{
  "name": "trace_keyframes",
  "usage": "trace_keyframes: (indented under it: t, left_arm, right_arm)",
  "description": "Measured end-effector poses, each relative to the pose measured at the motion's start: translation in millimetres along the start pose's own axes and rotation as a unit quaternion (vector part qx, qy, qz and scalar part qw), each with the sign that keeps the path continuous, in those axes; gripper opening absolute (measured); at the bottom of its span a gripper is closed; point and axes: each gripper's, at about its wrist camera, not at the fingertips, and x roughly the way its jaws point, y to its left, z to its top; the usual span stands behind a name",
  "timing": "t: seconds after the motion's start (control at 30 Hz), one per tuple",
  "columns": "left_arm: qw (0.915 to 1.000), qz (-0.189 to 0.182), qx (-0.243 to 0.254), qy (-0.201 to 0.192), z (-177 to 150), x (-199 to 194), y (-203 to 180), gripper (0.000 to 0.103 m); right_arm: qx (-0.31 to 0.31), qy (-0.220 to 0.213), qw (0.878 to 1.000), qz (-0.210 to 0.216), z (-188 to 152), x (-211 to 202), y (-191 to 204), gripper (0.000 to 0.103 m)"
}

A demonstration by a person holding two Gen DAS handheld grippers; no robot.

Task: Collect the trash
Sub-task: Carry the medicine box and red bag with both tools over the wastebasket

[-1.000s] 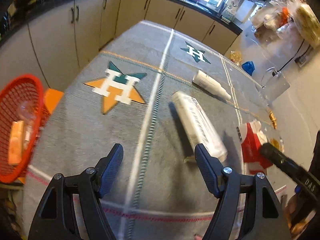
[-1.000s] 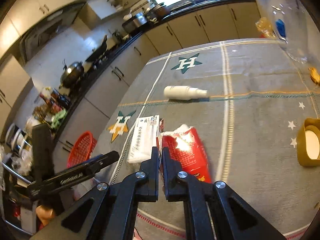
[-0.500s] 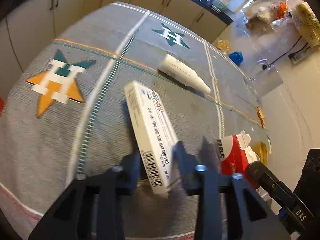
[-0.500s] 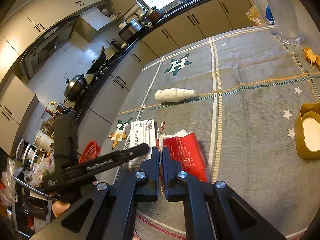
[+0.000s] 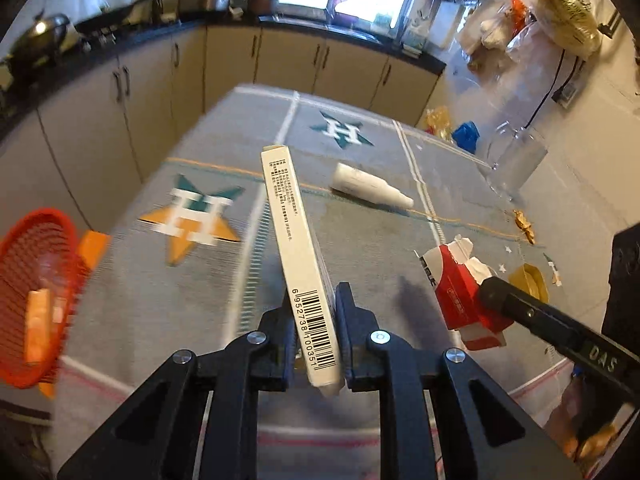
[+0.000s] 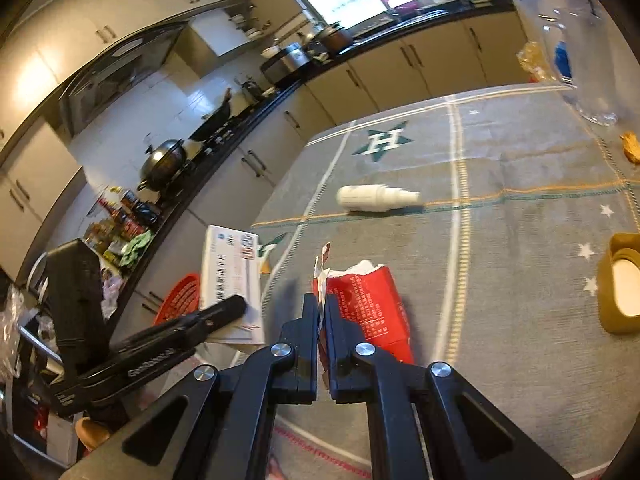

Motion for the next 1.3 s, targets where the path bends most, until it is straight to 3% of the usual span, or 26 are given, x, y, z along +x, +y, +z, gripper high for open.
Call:
trace_keyframes:
  t: [0.23,0.7,1.3]
  left_arm:
    - [0.9989,0.038,0.005,-0.028,-15.3,-43.5,39.4,0.017]
    - [0.9932,0.085,-0.051,-0.060,-28.8,-85.0,136.9,0.017]
    - [0.9851,0.106,-0.126,-0.051,-40.0,-76.5,246.5,0.017]
  right_arm:
    - [-0.011,0.023,0.999,0.031,-9.0,12.9,31.7,0.005]
    - [-0.080,0.081,0.991,0.068,-24.1,64.8,137.5,0.005]
    - [-0.108,0.128,0.979,0.119,-26.2,156.4,242.7,0.005]
